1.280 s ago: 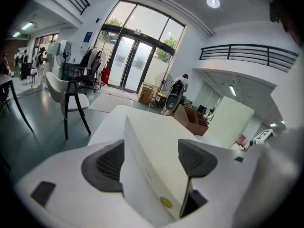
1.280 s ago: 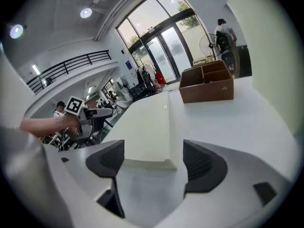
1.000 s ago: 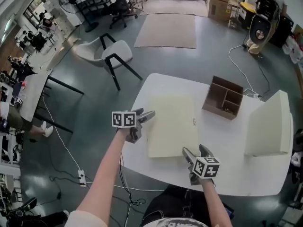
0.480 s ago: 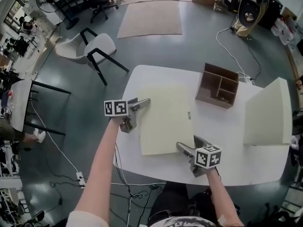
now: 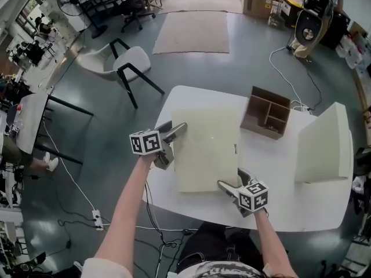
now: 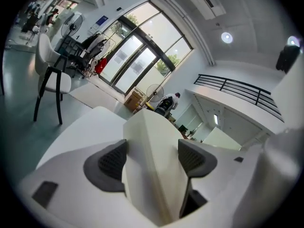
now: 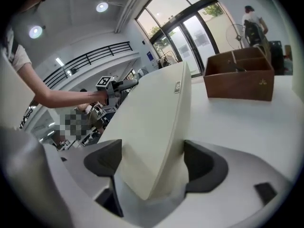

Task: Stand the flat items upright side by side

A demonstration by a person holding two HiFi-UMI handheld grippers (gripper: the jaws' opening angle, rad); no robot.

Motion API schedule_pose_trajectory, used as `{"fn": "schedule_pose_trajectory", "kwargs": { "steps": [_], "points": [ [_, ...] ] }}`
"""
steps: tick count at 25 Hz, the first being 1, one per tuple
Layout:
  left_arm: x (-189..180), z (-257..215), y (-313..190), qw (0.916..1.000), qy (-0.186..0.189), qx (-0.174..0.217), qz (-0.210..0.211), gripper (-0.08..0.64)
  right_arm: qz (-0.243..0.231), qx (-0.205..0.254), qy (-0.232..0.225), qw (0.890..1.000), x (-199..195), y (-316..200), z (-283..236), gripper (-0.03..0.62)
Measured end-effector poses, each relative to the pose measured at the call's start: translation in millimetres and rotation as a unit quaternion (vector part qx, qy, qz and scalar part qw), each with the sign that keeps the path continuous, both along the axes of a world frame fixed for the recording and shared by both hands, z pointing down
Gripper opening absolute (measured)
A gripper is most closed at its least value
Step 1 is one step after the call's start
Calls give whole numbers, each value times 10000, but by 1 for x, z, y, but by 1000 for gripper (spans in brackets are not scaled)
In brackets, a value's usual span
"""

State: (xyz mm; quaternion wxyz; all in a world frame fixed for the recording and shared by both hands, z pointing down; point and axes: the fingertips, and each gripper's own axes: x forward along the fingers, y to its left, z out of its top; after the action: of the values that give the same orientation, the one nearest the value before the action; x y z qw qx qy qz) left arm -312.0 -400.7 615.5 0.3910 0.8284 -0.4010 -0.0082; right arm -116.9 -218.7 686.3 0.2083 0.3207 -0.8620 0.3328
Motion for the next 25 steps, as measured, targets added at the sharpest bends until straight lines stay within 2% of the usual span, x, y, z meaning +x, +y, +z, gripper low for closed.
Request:
{"fn": "schedule_pose_trajectory", "kwargs": {
  "steps": [7, 13, 21, 25],
  "points": [
    [1, -69, 58, 9942, -140, 1035, -249, 330, -657, 775, 502, 9936, 8, 21, -11, 414],
    [27, -117, 118, 9813, -524, 1822, -336, 327, -1048, 1256, 1076, 9806, 35, 33, -17, 405],
    [82, -152, 192, 9597, -1292, 2474, -335, 327, -1455, 1641, 1715, 9605, 84, 50, -18, 387],
    [111, -160, 229, 9496, -1598, 2661, -443, 327, -1636, 1846, 1912, 9500, 109, 58, -15, 377]
  ]
}}
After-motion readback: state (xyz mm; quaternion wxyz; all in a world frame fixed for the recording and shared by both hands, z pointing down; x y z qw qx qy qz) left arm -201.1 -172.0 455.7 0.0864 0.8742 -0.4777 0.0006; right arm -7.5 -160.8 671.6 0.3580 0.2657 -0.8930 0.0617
